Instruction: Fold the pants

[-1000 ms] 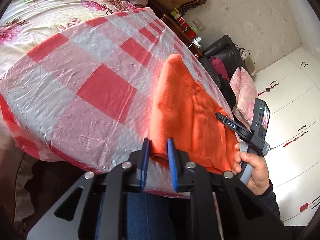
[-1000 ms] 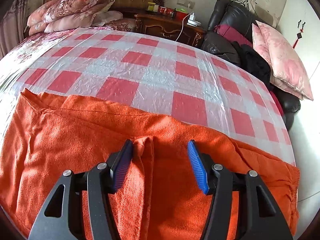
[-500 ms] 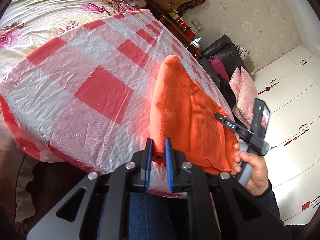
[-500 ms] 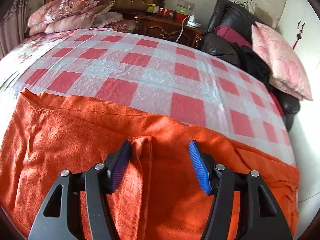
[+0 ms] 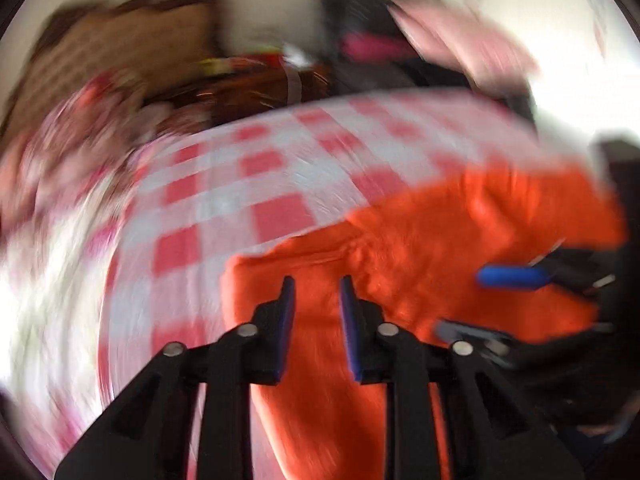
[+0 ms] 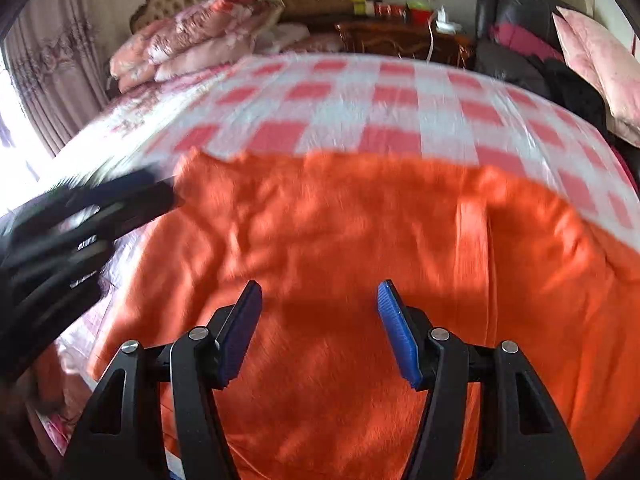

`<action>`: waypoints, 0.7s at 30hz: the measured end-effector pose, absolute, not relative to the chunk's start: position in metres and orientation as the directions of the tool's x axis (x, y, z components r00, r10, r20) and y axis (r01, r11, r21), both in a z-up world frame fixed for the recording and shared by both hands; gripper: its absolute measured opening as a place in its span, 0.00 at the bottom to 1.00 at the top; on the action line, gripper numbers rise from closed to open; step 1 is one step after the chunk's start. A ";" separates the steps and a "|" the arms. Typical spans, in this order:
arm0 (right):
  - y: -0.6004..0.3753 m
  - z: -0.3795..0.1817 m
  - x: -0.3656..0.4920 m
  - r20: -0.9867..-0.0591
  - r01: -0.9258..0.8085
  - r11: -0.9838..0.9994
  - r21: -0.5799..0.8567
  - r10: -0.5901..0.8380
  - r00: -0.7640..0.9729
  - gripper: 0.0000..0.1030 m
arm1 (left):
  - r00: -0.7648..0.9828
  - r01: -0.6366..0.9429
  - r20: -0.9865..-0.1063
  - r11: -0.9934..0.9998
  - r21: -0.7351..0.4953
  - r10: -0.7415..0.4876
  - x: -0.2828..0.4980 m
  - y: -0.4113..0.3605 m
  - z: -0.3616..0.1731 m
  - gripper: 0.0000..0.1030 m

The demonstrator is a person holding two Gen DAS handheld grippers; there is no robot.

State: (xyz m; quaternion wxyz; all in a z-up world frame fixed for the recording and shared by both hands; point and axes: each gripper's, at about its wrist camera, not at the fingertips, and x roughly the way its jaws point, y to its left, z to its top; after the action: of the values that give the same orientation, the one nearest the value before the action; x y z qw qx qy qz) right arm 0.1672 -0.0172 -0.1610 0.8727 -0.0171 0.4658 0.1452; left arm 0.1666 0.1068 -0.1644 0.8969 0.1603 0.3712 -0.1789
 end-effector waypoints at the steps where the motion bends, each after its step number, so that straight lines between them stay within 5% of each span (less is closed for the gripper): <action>1: -0.015 -0.162 0.163 -0.810 -0.282 0.956 0.083 0.229 0.540 0.56 | 0.634 0.473 -0.747 0.864 0.171 -0.199 0.178 0.104 -0.174 0.18; 3: -0.011 -0.163 0.160 -0.812 -0.296 0.954 0.053 0.213 0.543 0.56 | 0.627 0.469 -0.757 0.864 0.180 -0.183 0.201 0.120 -0.185 0.18; 5: -0.013 -0.165 0.156 -0.809 -0.303 0.952 0.049 0.216 0.547 0.56 | 0.627 0.416 -0.751 0.904 0.097 -0.208 0.215 0.150 -0.181 0.04; 8: -0.014 -0.166 0.154 -0.805 -0.309 0.950 0.043 0.216 0.552 0.57 | 0.685 0.270 -0.710 0.962 0.039 -0.163 0.219 0.190 -0.165 0.04; 13: -0.011 -0.166 0.154 -0.806 -0.315 0.949 0.032 0.211 0.553 0.62 | 0.613 0.416 -0.726 0.909 -0.039 -0.312 0.194 0.174 -0.174 0.13; 16: -0.011 -0.167 0.154 -0.804 -0.320 0.947 0.029 0.212 0.555 0.62 | 0.631 0.368 -0.737 0.930 0.009 -0.243 0.205 0.172 -0.190 0.15; 18: -0.012 -0.166 0.155 -0.805 -0.327 0.944 0.030 0.217 0.552 0.62 | 0.696 0.193 -0.711 0.980 0.052 -0.100 0.206 0.187 -0.178 0.21; 21: -0.013 -0.166 0.155 -0.809 -0.343 0.939 0.031 0.225 0.543 0.62 | 0.718 0.229 -0.675 0.973 0.002 -0.168 0.181 0.184 -0.160 0.29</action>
State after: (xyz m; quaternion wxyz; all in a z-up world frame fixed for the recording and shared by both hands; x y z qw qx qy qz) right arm 0.1553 -0.0126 -0.1655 0.8760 -0.0656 0.4496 0.1619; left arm 0.1811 0.1840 -0.1603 0.9259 0.0427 0.3596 -0.1072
